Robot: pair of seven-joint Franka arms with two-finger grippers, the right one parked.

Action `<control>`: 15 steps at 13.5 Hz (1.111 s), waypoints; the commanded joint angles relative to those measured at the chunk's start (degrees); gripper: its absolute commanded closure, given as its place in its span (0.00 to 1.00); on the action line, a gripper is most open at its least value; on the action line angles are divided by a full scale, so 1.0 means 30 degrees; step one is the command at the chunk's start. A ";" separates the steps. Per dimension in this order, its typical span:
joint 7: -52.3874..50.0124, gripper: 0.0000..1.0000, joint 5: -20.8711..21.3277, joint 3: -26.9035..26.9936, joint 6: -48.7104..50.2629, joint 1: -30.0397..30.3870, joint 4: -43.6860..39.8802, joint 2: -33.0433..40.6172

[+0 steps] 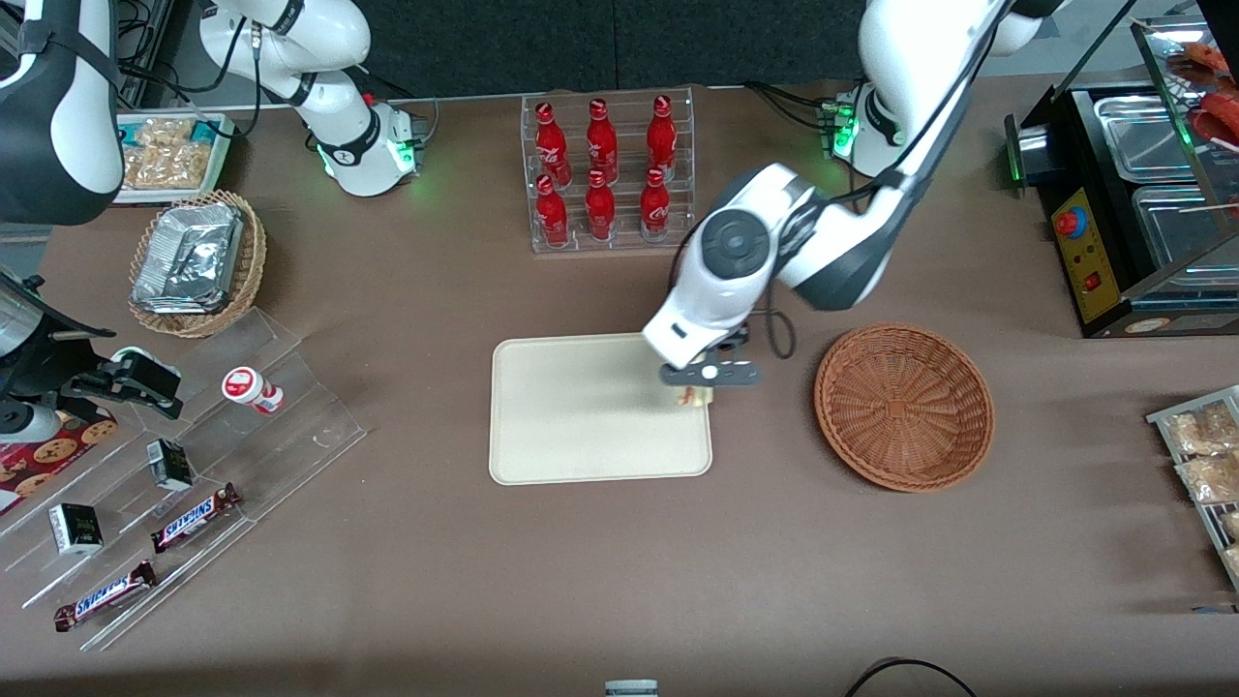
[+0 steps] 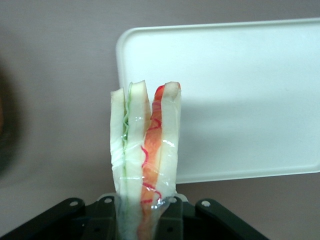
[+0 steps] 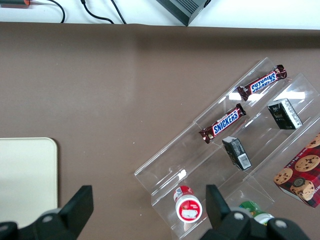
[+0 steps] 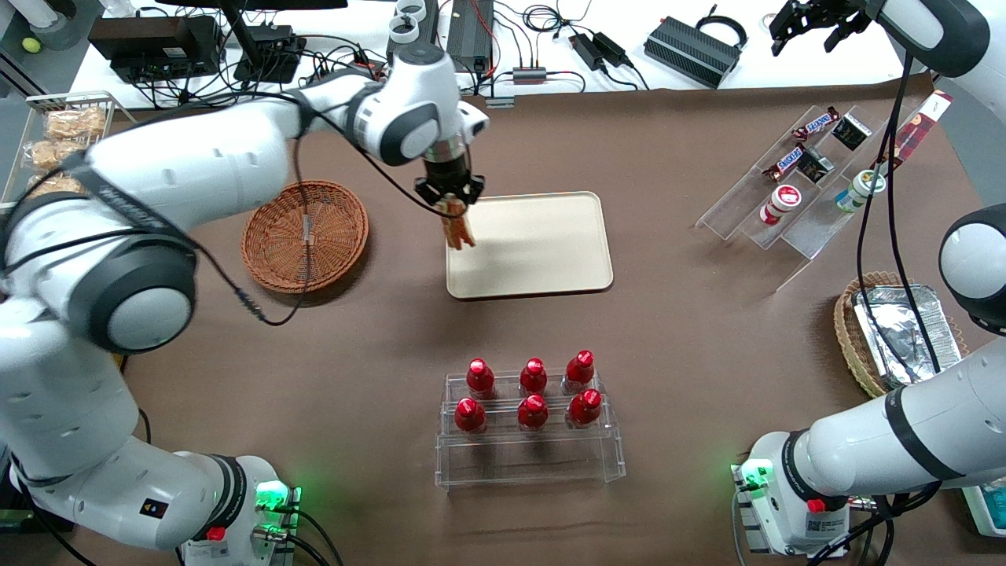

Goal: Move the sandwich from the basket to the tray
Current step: 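Lift the sandwich and carry it over the cream tray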

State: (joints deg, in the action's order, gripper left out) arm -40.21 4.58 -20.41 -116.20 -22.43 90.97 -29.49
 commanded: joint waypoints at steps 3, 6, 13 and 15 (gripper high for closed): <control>-0.0336 0.97 0.0668 0.0300 0.0327 -0.2215 -0.5441 -0.4460; -0.1271 0.97 0.1778 0.0330 -0.0461 -0.2802 -0.7027 -0.6250; -0.2442 0.97 0.3041 0.0592 -0.1340 -0.3536 -0.8526 -0.8539; -0.3263 0.97 0.3042 0.0944 -0.1926 -0.3829 -0.8526 -0.8920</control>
State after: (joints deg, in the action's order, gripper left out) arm -47.03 12.50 -19.10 -121.06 -31.99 68.10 -54.28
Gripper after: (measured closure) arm 0.837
